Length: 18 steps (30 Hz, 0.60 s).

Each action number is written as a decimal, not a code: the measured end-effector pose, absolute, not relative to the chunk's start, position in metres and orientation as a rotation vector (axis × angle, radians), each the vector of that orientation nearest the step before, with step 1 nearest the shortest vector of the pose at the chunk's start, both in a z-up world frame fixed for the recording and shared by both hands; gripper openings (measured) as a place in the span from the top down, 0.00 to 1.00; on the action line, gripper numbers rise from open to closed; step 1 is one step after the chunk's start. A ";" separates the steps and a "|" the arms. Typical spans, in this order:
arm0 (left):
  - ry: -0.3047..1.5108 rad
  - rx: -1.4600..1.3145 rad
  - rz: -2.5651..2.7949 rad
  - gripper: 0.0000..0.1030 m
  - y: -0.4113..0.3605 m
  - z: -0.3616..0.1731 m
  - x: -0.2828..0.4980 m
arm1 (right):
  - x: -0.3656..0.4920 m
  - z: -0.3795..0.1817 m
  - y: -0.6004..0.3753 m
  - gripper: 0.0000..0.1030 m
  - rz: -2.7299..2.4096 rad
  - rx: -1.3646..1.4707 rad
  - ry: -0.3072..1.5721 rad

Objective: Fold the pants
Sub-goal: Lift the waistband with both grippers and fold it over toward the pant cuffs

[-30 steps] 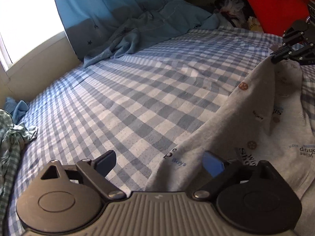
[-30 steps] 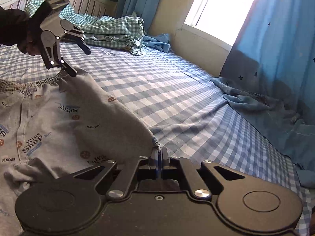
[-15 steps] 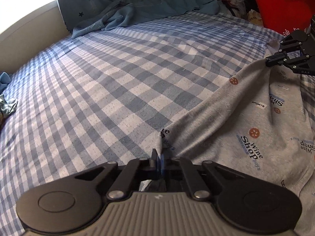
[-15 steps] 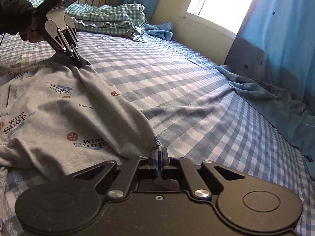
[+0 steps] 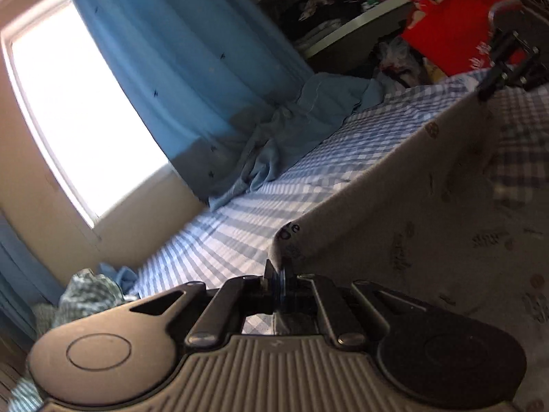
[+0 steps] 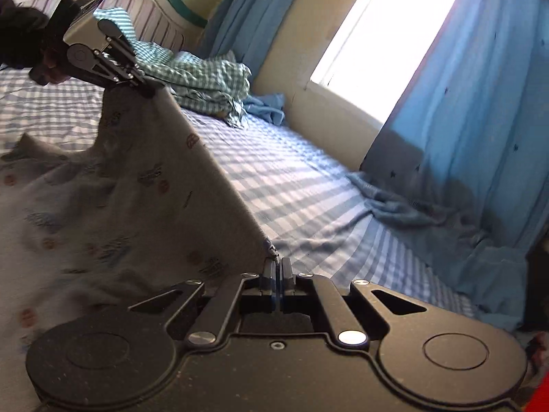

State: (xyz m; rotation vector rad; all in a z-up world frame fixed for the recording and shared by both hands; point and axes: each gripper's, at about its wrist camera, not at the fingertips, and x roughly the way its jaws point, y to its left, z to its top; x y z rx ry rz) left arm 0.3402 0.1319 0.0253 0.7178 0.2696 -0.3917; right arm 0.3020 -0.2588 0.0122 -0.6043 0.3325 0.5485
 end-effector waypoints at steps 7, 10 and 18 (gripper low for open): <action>0.166 0.987 -0.493 0.99 0.111 -0.015 0.228 | 0.169 0.005 -0.253 1.00 0.512 -0.667 0.338; 0.162 1.084 -0.526 0.99 0.107 -0.045 0.198 | 0.128 -0.012 -0.247 1.00 0.506 -0.660 0.393; 0.175 1.163 -0.549 0.99 0.103 -0.085 0.179 | 0.096 -0.049 -0.229 1.00 0.448 -0.651 0.446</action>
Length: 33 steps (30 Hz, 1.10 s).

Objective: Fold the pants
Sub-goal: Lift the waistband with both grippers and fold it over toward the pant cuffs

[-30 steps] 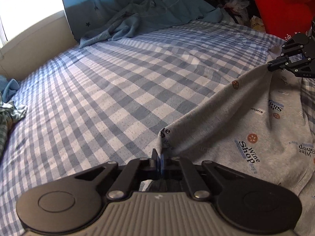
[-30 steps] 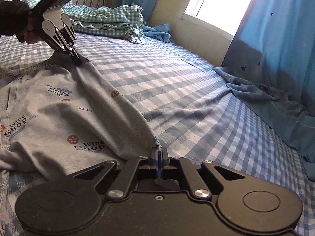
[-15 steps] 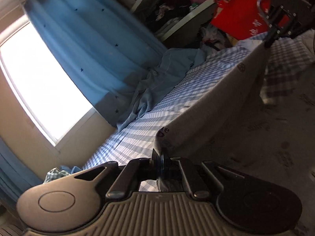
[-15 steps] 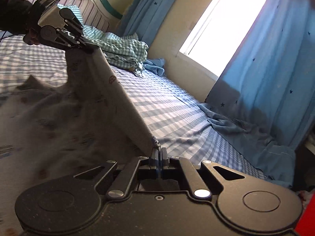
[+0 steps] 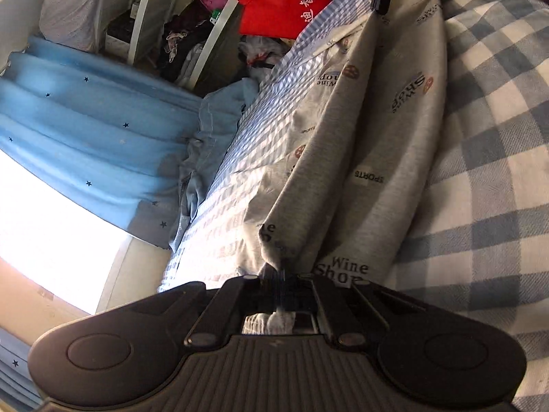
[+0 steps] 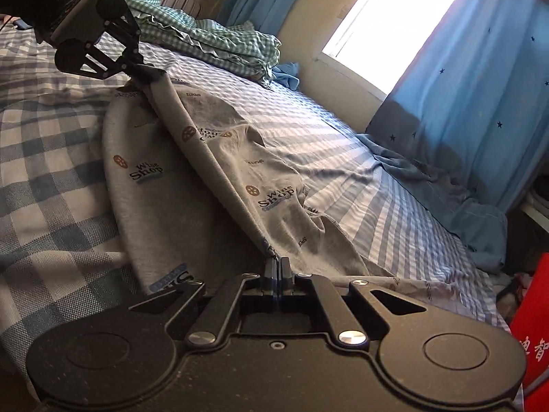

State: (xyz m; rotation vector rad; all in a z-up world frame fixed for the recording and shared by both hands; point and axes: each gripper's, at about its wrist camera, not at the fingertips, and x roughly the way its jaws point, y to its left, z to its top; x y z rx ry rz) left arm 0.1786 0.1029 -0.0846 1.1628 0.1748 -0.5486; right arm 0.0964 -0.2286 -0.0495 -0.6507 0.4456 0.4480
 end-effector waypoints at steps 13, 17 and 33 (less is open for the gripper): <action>0.193 1.147 -0.538 0.99 0.118 -0.092 0.162 | 0.067 -0.059 -0.228 1.00 0.492 -0.741 0.411; 0.198 1.152 -0.531 0.99 0.118 -0.091 0.158 | 0.076 -0.061 -0.227 0.70 0.498 -0.797 0.408; 0.195 1.152 -0.520 0.99 0.122 -0.092 0.158 | 0.119 -0.042 -0.225 1.00 0.642 -0.993 0.467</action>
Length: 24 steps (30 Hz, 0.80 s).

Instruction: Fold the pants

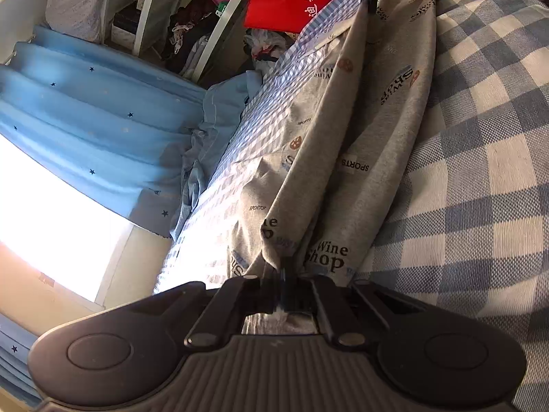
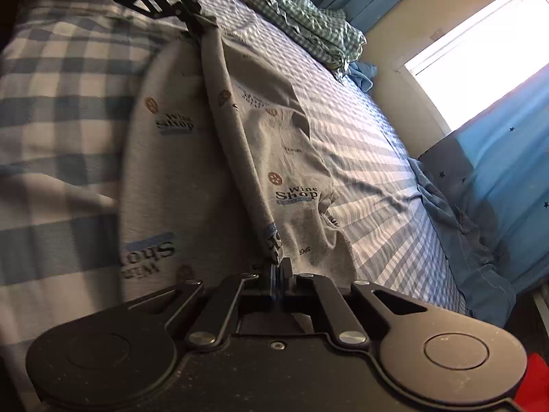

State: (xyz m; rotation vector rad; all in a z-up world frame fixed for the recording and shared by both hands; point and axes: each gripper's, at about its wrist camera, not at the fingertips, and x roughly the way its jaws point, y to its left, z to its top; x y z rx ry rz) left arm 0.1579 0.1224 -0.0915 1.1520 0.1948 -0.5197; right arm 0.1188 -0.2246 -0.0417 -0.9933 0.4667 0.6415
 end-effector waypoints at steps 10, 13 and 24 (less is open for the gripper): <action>0.241 1.151 -0.552 0.99 0.125 -0.094 0.152 | 0.061 -0.057 -0.209 0.99 0.616 -0.989 0.487; 0.258 1.143 -0.549 0.98 0.126 -0.094 0.150 | 0.058 -0.059 -0.209 0.99 0.610 -0.984 0.487; 0.398 0.670 -0.463 0.12 0.133 -0.034 0.140 | 0.045 -0.056 -0.229 0.53 0.556 -0.808 0.514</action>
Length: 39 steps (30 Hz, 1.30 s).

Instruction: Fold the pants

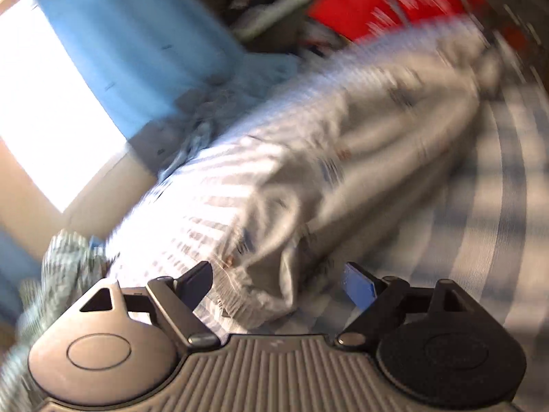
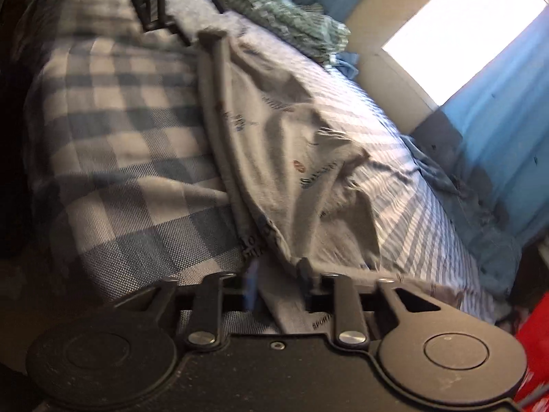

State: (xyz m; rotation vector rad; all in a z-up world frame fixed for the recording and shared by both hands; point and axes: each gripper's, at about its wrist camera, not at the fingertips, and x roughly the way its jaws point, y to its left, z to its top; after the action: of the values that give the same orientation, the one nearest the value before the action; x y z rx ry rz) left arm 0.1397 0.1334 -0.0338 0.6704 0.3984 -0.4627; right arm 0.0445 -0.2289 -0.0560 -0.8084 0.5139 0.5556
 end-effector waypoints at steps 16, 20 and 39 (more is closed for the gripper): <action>0.558 0.459 -0.199 0.01 -0.010 -0.067 0.152 | 0.093 -0.051 -0.269 0.03 0.152 -0.403 0.485; 0.551 0.484 -0.215 0.01 0.003 -0.066 0.133 | 0.077 -0.070 -0.278 0.04 0.186 -0.521 0.525; 0.708 0.034 -0.665 0.27 -0.153 -0.052 0.239 | 0.314 0.018 -0.446 0.17 0.134 0.043 0.805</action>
State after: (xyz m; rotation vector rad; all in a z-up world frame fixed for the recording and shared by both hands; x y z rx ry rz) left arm 0.2394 -0.1526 -0.0521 0.0341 0.7082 -0.6655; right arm 0.3138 -0.4455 0.0176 0.0430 0.8051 0.1339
